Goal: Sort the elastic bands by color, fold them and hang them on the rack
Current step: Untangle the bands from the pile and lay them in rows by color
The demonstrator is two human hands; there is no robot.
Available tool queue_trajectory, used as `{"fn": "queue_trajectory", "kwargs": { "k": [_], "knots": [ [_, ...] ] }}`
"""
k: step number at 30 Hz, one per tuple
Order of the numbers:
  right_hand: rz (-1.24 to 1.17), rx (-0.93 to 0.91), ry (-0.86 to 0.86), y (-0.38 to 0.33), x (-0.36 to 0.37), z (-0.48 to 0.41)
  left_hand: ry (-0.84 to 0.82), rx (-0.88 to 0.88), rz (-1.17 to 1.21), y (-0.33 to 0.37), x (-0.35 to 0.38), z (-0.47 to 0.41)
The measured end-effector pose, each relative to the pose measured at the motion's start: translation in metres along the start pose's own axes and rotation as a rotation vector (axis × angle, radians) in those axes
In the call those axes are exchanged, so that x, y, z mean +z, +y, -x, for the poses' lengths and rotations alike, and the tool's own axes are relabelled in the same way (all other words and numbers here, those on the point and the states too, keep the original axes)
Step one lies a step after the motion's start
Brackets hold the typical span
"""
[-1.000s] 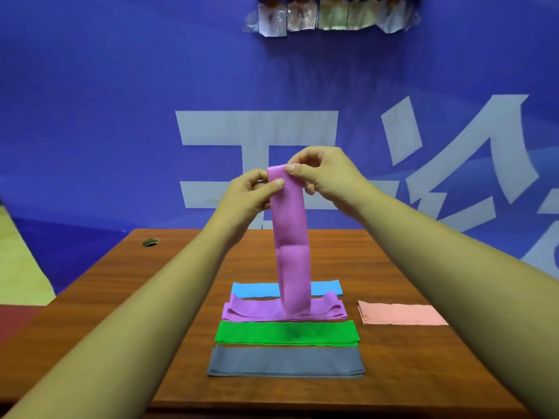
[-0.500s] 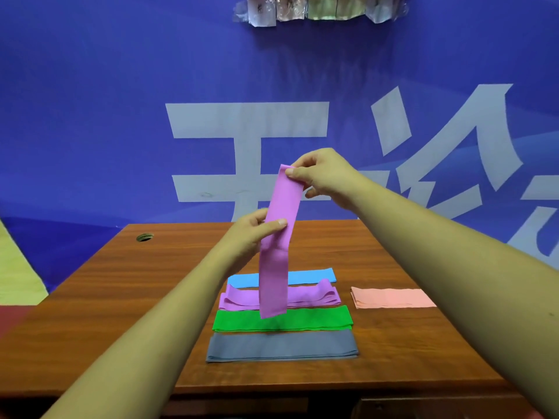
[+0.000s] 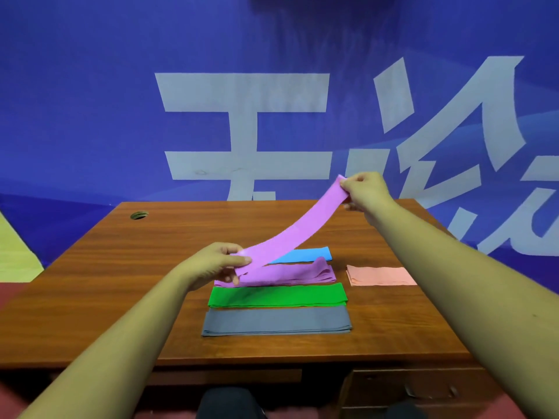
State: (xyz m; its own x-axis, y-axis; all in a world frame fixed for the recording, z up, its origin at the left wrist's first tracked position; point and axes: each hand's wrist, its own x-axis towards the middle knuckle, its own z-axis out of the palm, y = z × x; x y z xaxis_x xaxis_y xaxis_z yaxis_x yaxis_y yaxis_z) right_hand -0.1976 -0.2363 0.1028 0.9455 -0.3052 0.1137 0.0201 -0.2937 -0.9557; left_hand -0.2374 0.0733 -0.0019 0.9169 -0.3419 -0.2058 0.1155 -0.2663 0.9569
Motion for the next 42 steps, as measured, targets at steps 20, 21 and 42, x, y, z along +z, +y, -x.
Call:
{"fn": "queue_trajectory", "kwargs": {
  "k": [20, 21, 42],
  "knots": [
    [0.184, 0.307, -0.135, 0.156, 0.071, 0.016, 0.524, -0.214, -0.115, -0.080, -0.036, -0.051],
    [0.240, 0.280, -0.122, 0.161, 0.073, 0.015, 0.537, -0.220, -0.131, -0.084, -0.036, -0.053],
    [0.461, 0.097, -0.012, 0.177, 0.072, 0.013, 0.634, -0.090, -0.621, -0.088, -0.028, -0.056]
  ]
}}
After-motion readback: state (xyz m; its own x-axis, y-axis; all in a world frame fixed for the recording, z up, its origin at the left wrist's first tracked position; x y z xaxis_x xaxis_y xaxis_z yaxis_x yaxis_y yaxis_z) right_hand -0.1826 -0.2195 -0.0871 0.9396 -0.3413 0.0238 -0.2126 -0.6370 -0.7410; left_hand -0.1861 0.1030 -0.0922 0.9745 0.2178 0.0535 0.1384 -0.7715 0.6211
